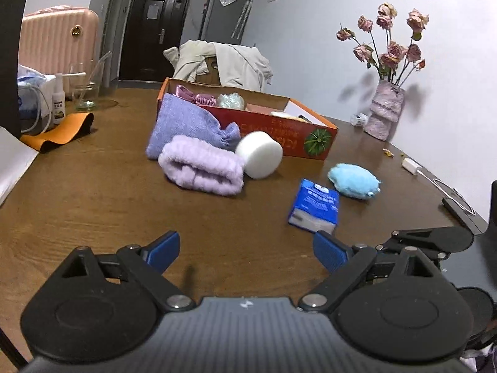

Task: Organize soft objects
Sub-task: 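Withdraw both grippers from the box toward the blue tissue pack, then close both grippers on the blue tissue pack and lift it, then carry the blue tissue pack into the box and open both grippers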

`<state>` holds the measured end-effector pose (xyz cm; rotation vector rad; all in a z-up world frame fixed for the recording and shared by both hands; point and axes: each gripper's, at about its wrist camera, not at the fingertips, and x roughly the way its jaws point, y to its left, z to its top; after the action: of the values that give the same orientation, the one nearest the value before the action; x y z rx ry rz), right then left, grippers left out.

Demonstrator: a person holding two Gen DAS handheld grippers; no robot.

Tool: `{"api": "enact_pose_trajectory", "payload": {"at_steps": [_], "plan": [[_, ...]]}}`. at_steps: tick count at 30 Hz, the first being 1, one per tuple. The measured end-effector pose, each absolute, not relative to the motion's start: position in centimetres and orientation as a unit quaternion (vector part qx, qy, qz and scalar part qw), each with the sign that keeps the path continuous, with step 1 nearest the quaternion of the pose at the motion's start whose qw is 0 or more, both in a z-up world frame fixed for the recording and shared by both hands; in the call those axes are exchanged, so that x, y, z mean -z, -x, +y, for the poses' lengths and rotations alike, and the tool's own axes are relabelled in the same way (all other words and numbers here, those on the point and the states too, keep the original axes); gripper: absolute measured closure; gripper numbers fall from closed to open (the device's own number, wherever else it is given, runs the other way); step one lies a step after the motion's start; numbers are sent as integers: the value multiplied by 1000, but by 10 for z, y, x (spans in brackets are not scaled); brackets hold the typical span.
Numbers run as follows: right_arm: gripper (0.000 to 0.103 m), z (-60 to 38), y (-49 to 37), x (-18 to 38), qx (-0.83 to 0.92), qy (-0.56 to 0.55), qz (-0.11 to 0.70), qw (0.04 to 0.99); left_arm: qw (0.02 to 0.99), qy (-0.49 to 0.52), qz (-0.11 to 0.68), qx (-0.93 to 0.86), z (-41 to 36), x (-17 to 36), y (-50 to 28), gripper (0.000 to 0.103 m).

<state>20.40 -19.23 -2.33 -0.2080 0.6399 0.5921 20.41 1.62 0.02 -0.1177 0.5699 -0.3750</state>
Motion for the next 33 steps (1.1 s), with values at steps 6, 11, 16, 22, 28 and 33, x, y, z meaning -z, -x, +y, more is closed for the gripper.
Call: {"api": "enact_pose_trajectory", "payload": {"at_steps": [6, 11, 16, 22, 28, 33], "plan": [[48, -244, -228, -2, -234, -19, 289, 928, 936, 80, 290, 181, 10, -1, -213, 19], [55, -268, -284, 4, -208, -57, 301, 929, 910, 129, 328, 218, -17, 5, -232, 45], [71, -270, -319, 19, -203, -76, 324, 921, 894, 154, 343, 245, -43, 10, -258, 62], [76, -277, -273, 28, -216, -145, 341, 903, 873, 198, 361, 260, -26, 18, -260, 68], [75, -270, -216, 22, -227, -189, 331, 896, 871, 208, 362, 260, 6, 10, -223, 67], [72, -269, -226, 20, -210, -179, 328, 904, 890, 171, 345, 244, 0, 3, -223, 60]]}}
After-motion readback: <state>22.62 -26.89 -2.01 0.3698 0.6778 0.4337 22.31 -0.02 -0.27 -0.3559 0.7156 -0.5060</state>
